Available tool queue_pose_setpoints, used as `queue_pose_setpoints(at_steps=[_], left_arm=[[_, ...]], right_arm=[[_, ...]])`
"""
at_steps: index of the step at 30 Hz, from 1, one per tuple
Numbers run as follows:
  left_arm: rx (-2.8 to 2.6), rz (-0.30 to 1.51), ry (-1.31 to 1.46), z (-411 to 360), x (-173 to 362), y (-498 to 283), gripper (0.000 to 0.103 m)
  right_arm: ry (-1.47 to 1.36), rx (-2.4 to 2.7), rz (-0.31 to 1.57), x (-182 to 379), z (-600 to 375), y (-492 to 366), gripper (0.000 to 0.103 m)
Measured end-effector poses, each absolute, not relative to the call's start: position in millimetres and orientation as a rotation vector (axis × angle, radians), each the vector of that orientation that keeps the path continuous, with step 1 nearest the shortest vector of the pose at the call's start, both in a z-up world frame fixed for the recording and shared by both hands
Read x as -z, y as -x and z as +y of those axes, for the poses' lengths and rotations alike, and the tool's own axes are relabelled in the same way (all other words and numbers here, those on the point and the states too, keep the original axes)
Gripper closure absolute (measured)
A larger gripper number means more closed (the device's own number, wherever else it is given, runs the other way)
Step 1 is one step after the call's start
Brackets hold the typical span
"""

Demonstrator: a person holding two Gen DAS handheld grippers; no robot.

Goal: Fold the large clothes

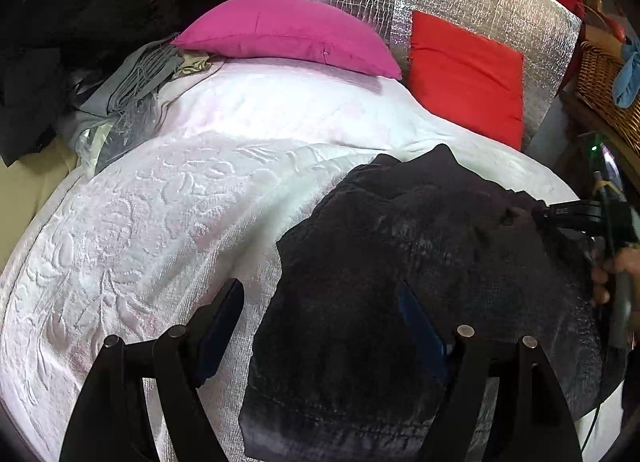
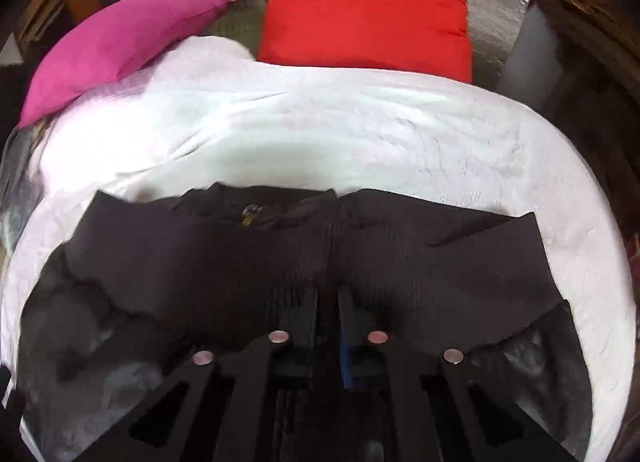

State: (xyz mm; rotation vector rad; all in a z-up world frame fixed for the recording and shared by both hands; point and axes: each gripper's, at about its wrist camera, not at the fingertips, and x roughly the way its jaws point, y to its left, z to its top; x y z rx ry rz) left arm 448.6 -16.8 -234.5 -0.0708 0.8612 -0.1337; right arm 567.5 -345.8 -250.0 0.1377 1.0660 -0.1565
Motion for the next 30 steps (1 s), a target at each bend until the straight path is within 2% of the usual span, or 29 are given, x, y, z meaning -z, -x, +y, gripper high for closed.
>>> queue_pose_setpoints(at_steps=[4,6,11,12,13,16,20,24,30], left_arm=[[0.14,0.866,0.059,-18.9,233.4,-446.6,0.023],[0.136,0.869,0.041,-19.4,233.0,-444.9,0.023],[0.117,0.877,0.038,-11.7,230.8,-442.1,0.023],[0.114,0.878,0.041,-9.9,230.3,-442.1,0.023],[0.111,0.876,0.046,-7.4,229.3,-442.1,0.023],[0.102,0.87,0.034,-3.7,227.3,-441.8,0.023],[0.107,0.888,-0.024,-6.6,232.9,-442.2,0.023],[0.114,0.902,-0.061,-9.3,239.2,-443.3,0.023],[0.12,0.922,-0.049,-10.1,243.6,-449.0,0.023]], right_arm=[[-0.181,0.185,1.008,252.3,-346.8,-562.5,0.094],[-0.233,0.177,0.986,245.1,-350.0,-556.5,0.09],[-0.38,0.1,0.899,204.0,-347.4,-543.2,0.089],[-0.385,0.05,0.902,199.4,-340.2,-544.8,0.088],[-0.386,-0.014,0.922,195.5,-328.2,-547.7,0.082],[-0.34,-0.144,0.984,192.6,-285.2,-559.4,0.081],[-0.241,-0.221,1.073,209.8,-226.2,-580.8,0.081],[-0.245,-0.152,1.107,237.1,-211.6,-611.2,0.081],[-0.291,-0.057,1.034,262.3,-225.7,-638.2,0.081]])
